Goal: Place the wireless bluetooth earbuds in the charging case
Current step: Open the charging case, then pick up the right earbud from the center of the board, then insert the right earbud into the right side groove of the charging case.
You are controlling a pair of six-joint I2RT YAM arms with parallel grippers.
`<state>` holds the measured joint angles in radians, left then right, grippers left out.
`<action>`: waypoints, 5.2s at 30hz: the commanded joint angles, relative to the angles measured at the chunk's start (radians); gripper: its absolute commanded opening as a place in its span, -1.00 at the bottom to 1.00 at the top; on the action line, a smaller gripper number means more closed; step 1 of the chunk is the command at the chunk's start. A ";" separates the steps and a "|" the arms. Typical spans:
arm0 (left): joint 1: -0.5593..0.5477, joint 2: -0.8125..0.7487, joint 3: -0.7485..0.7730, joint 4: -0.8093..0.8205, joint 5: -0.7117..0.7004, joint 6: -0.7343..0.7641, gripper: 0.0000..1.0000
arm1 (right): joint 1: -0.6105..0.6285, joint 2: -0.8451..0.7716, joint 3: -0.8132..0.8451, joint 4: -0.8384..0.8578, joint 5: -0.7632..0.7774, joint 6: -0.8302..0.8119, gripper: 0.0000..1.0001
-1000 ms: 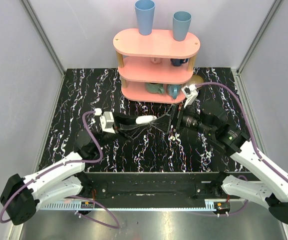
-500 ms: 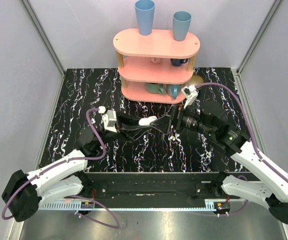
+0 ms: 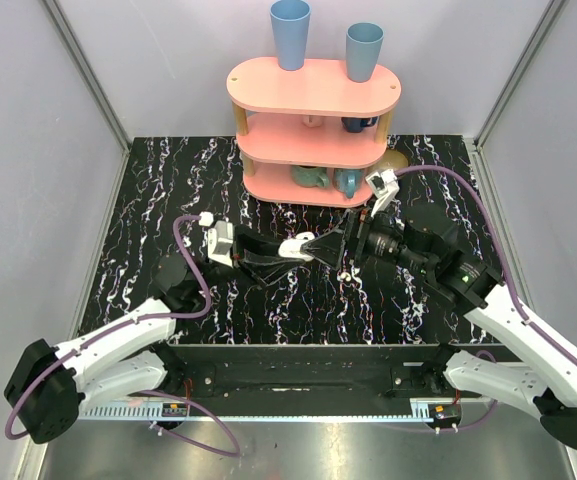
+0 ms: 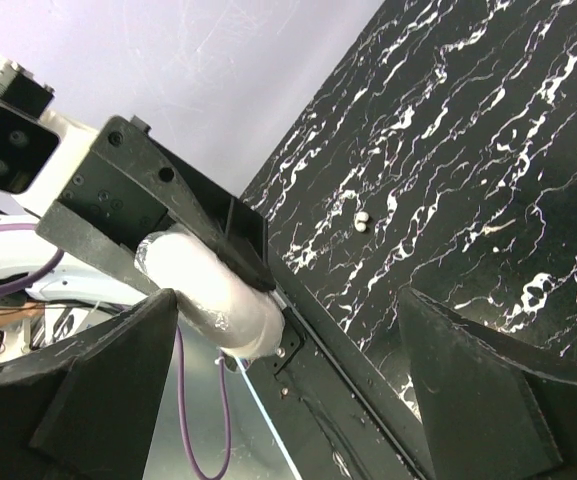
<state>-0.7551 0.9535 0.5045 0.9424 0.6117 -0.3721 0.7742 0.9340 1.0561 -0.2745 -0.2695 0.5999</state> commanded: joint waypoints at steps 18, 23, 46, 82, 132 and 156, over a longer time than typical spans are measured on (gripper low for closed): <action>-0.015 -0.055 -0.027 0.050 -0.062 0.024 -1.00 | -0.007 -0.001 -0.015 0.116 0.098 0.029 0.96; -0.004 -0.044 -0.060 0.053 -0.105 0.021 -1.00 | -0.007 -0.006 -0.012 0.162 0.076 0.037 0.97; 0.103 -0.297 -0.119 -0.105 -0.079 0.024 -1.00 | -0.236 0.080 -0.105 -0.252 0.394 -0.123 0.61; 0.103 -0.216 -0.118 -0.010 -0.017 -0.025 -1.00 | -0.389 0.603 -0.317 0.173 0.061 -0.078 -0.12; 0.103 -0.213 -0.118 0.001 -0.012 -0.045 -1.00 | -0.389 0.594 -0.421 0.255 -0.065 -0.032 -0.43; 0.103 -0.219 -0.116 -0.030 -0.023 -0.039 -1.00 | -0.389 0.231 -0.326 0.157 -0.309 -0.178 -1.00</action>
<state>-0.6582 0.7418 0.3702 0.8780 0.5896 -0.4126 0.3836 1.3235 0.6453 -0.0669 -0.4709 0.5198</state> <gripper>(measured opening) 0.340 0.077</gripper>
